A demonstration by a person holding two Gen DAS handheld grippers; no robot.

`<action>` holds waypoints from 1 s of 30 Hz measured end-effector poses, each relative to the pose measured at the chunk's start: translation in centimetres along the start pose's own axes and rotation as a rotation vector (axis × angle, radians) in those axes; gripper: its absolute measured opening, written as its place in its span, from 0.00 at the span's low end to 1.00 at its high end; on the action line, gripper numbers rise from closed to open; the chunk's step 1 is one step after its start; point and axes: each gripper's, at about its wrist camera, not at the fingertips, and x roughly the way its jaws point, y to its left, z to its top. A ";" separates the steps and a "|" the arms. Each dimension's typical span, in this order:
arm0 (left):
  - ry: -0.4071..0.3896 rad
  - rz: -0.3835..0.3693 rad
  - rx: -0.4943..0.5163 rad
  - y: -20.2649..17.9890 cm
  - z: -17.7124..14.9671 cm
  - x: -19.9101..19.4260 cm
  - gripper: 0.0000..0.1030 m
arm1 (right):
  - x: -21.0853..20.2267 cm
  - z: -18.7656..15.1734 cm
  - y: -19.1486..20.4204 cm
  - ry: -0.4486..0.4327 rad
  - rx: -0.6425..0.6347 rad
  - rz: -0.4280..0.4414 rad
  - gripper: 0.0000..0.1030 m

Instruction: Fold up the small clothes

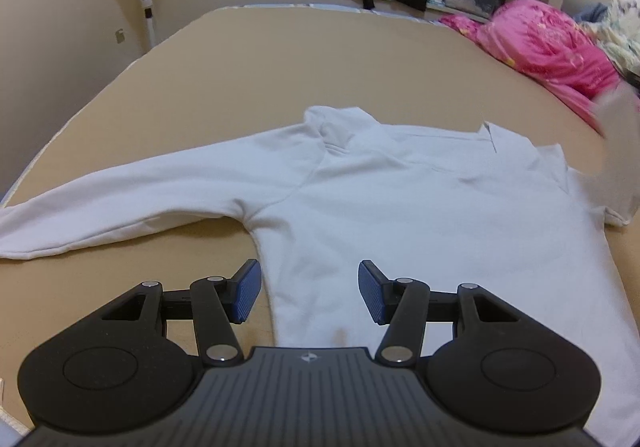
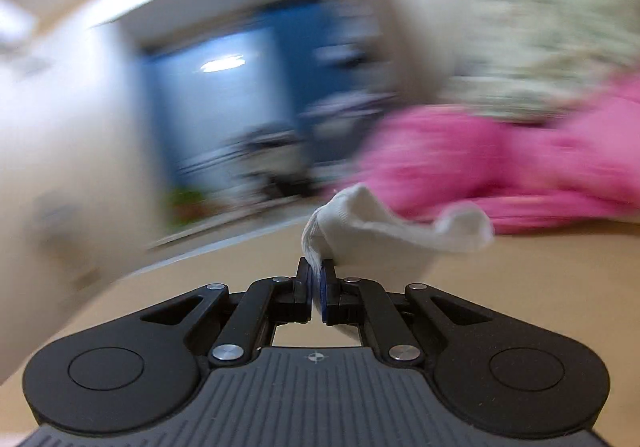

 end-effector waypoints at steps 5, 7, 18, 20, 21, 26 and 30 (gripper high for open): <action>0.028 -0.011 -0.081 1.8 0.3 -0.1 0.58 | 1.3 -11.1 16.5 0.332 -0.048 0.347 0.17; 0.040 -0.017 -0.105 2.4 0.4 -0.2 0.58 | 2.8 -16.5 19.7 0.635 -0.070 0.420 0.25; 0.103 -0.264 -0.221 2.8 4.4 4.6 0.31 | -3.6 -7.8 10.9 0.646 -0.204 0.277 0.45; 0.124 -0.286 -0.235 1.9 4.9 6.8 0.31 | -4.2 -6.3 7.7 0.590 -0.201 0.194 0.46; 0.131 -0.289 -0.239 1.4 5.0 7.9 0.31 | -4.4 -6.1 6.2 0.572 -0.190 0.153 0.46; 0.176 -0.305 -0.248 -0.6 4.8 12.4 0.33 | -2.5 -7.0 0.8 0.577 -0.063 -0.052 0.46; 0.161 -0.285 -0.190 -2.0 4.5 13.7 0.17 | 0.4 -8.9 0.5 0.581 -0.181 -0.103 0.52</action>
